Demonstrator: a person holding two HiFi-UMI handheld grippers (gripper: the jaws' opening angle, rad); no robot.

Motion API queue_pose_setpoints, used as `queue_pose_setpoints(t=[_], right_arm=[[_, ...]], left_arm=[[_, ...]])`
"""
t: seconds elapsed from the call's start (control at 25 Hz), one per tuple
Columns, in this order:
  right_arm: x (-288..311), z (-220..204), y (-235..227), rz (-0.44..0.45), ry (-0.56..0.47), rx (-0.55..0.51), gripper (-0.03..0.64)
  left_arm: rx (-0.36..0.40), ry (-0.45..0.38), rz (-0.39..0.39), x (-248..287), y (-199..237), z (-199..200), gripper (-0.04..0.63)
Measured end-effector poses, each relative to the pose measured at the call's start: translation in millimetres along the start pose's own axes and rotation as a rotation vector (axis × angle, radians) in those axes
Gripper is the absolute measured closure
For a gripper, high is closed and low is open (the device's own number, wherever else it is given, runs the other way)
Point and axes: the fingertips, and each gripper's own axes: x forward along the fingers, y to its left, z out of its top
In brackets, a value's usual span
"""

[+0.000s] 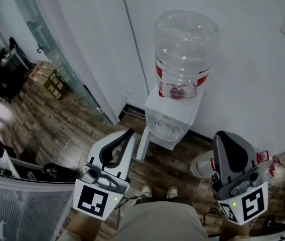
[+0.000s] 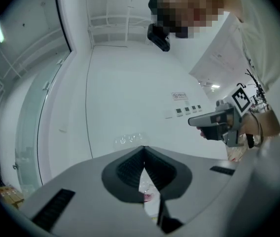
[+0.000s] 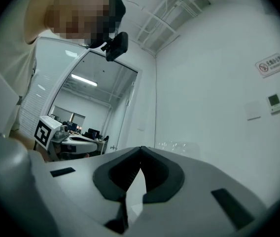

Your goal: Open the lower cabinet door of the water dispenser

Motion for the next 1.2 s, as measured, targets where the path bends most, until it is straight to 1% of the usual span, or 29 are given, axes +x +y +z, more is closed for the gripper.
queue_pose_setpoints(t=[0.08,0.16,0.44,0.96,1.2], right_arm=[[-3,6,2,-0.004,-0.007,-0.048,0.611],[-5,9,6,0.009,-0.005,-0.065,0.611],[-4,-4,8,0.028,0.016,-0.042,0.611],[-9,-11,-4,0.017,0.023,-0.006,0.611],[-9,-14,-10,0.026,0.025,-0.008,0.611]], left_arm=[[-0.006,-0.022,0.0,-2,-3,7,0.591],[0.0,-0.025,-0.001,-2,-6,9,0.591],[0.002,0.033,-0.014,4,-12,-9,0.591],[0.001,0.023,-0.02,7,-22,-3,0.591],[0.004,0.034,-0.017,11,-26,-6,0.591]])
